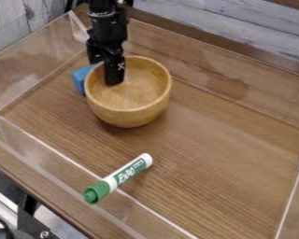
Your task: Put the blue block in the brown bowl
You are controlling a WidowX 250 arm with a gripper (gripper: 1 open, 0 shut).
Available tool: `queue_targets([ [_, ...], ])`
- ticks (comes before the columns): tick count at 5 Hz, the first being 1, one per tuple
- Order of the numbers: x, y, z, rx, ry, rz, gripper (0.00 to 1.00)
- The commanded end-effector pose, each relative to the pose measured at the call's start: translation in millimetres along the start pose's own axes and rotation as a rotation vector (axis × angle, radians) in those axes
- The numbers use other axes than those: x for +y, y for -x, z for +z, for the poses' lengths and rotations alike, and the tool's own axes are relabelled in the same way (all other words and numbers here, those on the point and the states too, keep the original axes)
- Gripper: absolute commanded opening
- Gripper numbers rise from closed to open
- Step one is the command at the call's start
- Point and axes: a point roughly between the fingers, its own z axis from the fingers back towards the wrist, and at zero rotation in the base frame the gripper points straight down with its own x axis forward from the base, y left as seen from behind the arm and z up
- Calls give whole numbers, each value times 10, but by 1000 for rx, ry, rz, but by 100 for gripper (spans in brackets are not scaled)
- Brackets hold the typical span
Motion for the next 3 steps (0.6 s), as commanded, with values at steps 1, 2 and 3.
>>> queue_targets([
  [1,2,-83,284,-49,-48,-18,100],
  [2,30,-78,355,-53,-54,-16,100],
  [3,62,-75,424,-55,-63,-17,100],
])
